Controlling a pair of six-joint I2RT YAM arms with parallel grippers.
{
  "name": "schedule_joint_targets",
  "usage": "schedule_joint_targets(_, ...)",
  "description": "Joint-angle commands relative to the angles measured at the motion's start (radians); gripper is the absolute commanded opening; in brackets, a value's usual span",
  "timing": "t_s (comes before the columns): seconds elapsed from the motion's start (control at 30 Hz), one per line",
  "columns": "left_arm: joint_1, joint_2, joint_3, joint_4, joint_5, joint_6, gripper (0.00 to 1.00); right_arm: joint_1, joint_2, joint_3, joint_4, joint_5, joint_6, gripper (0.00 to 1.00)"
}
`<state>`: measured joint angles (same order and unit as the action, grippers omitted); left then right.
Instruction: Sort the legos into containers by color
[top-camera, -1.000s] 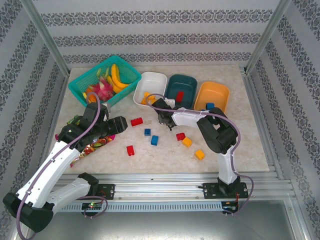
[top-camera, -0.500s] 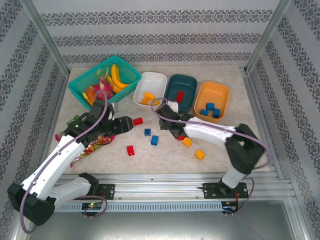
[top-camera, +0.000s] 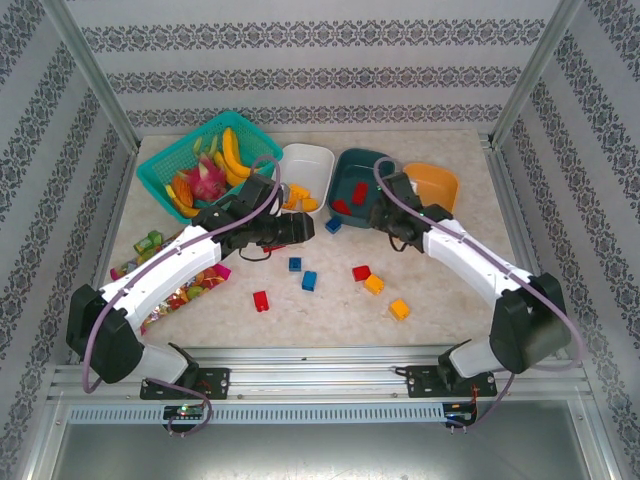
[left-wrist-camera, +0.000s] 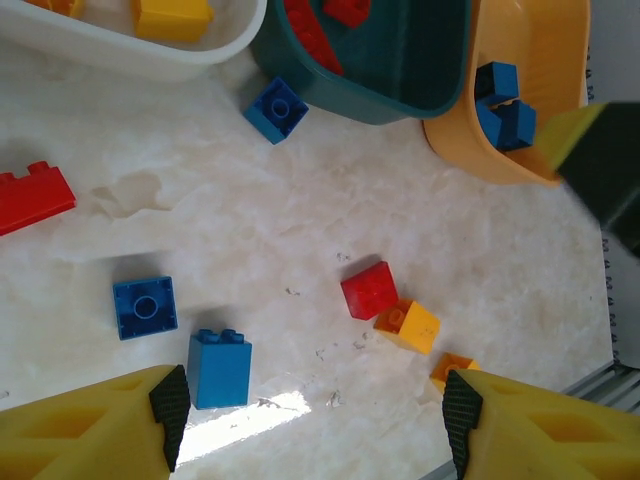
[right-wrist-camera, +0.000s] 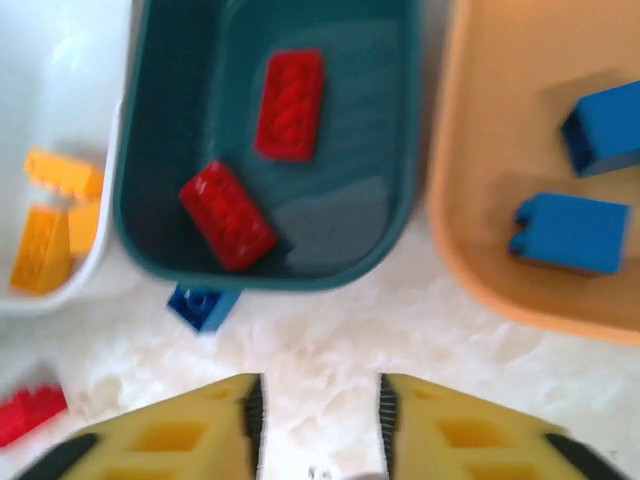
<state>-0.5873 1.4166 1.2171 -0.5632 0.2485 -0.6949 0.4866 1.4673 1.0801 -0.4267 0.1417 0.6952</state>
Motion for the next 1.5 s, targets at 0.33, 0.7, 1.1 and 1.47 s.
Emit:
schedule_joint_targets(0.33,0.002,-0.231,-0.116,-0.113,-0.113,-0.013,0.71,0.179,0.422,0.203,0.072,0.080,0.190,0.90)
schedule_joint_targets(0.7,0.025,-0.363,-0.153,-0.205,-0.131,-0.002,0.72,0.180,0.599,0.328,0.004,0.217,0.212,0.82)
schedule_joint_targets(1.1,0.028,-0.389,-0.153,-0.251,-0.123,0.007,0.72,0.166,0.690,0.378,0.082,0.201,0.138,0.70)
schedule_joint_targets(1.47,0.028,-0.392,-0.168,-0.242,-0.113,-0.006,0.72,0.150,0.706,0.376,0.105,0.158,0.103,0.37)
